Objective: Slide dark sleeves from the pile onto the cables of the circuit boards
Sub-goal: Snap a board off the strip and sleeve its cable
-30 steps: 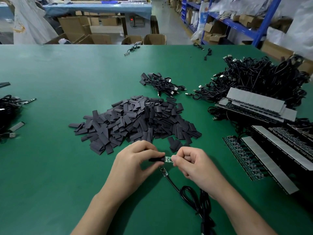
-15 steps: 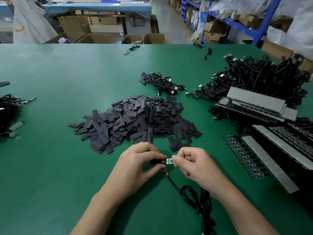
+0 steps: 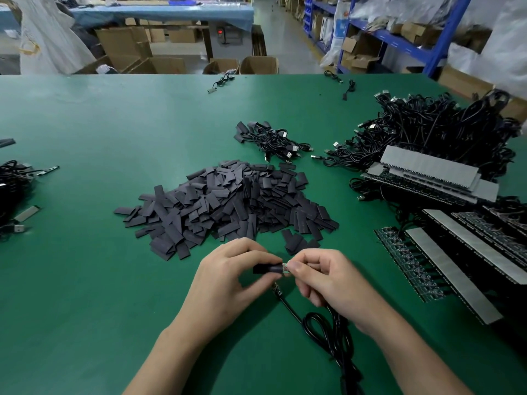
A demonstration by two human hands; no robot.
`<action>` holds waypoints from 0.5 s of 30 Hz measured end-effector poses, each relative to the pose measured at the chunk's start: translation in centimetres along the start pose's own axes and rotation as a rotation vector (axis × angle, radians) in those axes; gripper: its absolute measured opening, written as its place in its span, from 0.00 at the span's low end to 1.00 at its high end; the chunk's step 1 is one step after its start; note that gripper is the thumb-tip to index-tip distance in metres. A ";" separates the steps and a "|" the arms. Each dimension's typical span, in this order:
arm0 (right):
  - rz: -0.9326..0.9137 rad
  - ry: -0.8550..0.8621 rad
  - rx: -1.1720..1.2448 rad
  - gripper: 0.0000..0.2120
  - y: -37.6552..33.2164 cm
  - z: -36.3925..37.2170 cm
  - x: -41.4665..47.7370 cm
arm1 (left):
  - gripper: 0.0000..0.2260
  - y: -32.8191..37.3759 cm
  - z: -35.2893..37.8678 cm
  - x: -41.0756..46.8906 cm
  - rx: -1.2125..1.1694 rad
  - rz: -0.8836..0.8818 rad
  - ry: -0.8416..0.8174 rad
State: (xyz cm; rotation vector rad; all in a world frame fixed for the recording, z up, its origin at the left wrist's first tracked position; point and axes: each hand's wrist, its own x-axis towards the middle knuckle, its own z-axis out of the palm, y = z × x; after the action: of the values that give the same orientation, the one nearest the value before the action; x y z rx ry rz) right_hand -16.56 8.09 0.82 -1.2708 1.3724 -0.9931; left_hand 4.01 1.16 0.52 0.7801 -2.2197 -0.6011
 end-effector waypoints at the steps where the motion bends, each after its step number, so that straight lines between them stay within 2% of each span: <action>1: -0.004 -0.013 0.019 0.11 -0.2 -0.2 0.0 | 0.09 0.0 -0.1 0.0 -0.007 -0.006 0.012; 15: 0.013 -0.029 -0.042 0.11 -0.1 -0.1 -0.2 | 0.07 -0.1 0.5 0.0 -0.001 0.060 -0.001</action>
State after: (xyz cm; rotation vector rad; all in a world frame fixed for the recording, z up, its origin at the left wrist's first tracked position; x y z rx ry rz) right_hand -16.62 8.28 0.93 -1.3012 1.3841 -0.9373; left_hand 3.69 1.25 0.13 0.7100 -2.2357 -0.5728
